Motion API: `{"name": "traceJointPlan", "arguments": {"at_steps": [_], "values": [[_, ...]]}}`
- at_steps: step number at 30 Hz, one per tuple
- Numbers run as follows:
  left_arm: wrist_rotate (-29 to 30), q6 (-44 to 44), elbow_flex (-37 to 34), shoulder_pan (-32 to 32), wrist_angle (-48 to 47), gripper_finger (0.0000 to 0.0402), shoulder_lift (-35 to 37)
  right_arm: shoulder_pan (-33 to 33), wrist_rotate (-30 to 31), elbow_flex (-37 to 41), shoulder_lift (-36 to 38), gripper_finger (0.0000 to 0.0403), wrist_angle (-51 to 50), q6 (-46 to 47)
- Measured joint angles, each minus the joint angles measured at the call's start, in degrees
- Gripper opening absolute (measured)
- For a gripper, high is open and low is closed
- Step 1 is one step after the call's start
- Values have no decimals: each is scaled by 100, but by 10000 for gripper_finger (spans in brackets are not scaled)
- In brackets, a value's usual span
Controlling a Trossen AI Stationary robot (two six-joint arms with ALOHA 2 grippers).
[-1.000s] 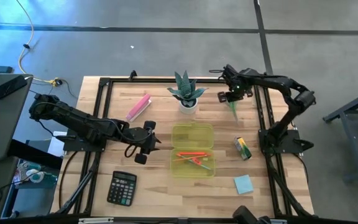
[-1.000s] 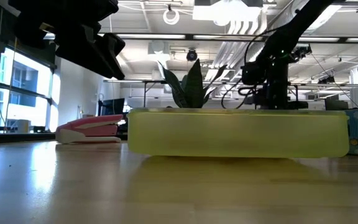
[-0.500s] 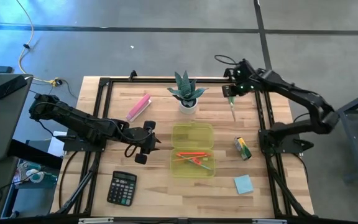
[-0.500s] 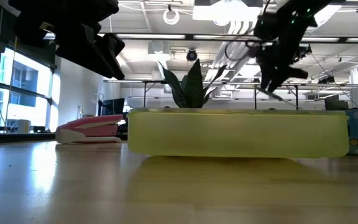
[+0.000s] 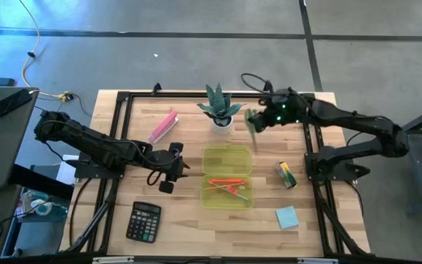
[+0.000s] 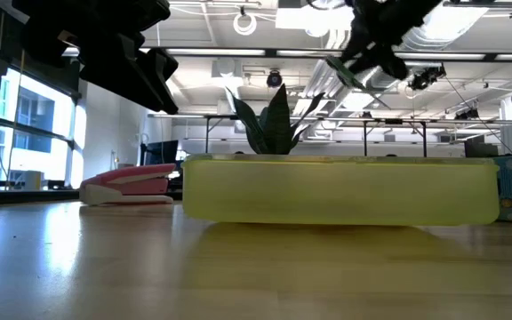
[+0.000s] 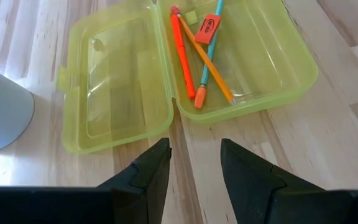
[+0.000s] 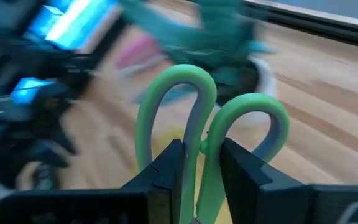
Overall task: Pack school essentials
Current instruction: Put the green scissors into the supply box
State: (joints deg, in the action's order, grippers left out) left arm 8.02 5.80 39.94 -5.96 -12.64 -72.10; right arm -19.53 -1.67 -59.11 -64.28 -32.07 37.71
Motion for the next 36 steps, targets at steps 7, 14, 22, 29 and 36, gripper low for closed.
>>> {"name": "traceJointPlan", "arguments": {"at_steps": [7,14,22,29,36], "values": [[3,-119,2,0,-40,131,0,1237,501,-7,-402,74,1126,-367],[6,-281,2,0,-157,131,0,2194,670,-7,-1139,74,1645,-1368],[19,-284,2,0,-168,131,0,2910,725,-7,-1810,74,1792,-1852],[25,-369,2,0,-123,131,0,3252,729,-7,-2204,74,1836,-2187],[25,-469,2,0,0,131,0,3451,731,-7,-2347,74,1867,-2604]]}}
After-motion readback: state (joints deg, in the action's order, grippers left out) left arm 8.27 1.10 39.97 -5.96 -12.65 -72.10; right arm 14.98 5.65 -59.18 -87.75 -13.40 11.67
